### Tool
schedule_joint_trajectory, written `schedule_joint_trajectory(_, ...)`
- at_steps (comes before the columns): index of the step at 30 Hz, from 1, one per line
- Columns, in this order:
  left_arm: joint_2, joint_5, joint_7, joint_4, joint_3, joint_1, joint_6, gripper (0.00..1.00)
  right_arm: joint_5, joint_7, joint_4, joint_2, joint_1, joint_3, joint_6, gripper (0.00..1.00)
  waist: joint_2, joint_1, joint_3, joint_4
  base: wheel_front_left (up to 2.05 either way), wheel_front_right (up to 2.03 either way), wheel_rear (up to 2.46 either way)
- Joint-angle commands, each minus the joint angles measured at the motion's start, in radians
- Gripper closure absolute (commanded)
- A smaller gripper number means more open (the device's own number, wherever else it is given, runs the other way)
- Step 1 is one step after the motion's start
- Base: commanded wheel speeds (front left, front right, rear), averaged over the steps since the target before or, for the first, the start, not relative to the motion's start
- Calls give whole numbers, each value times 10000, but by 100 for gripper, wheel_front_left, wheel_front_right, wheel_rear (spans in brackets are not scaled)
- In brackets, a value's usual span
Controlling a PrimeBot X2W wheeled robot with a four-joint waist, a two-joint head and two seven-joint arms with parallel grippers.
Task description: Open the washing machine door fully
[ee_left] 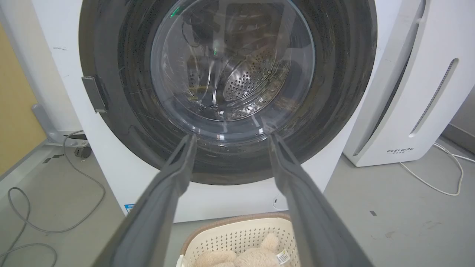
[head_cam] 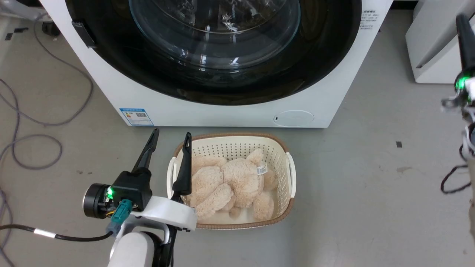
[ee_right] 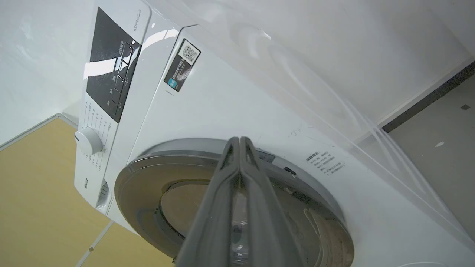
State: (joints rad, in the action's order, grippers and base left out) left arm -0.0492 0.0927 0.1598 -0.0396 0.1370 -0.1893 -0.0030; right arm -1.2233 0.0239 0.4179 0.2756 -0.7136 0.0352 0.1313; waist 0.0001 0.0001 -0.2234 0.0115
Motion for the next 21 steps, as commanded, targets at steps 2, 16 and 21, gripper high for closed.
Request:
schedule_joint_trajectory(2, -9, 84, 126, 10, 96, -272, 5, 0, -629, 250, 448, 297, -846, -301, 0, 100, -1, -1, -156, 4, 0, 0, 0)
schedule_joint_trajectory(16, -9, 217, 418, 27, 318, -746, 12, 0, -2366, 1875, 2325, 1080, -3934, -2238, -2, 100, -1, -1, -823, 32, 0, 0, 0)
schedule_joint_trajectory(21, -9, 235, 523, 44, 404, -969, 17, 0, -2745, 2539, 2894, 1228, -5014, -3090, -3, 100, -1, -1, -1110, 66, 0, 0, 0)
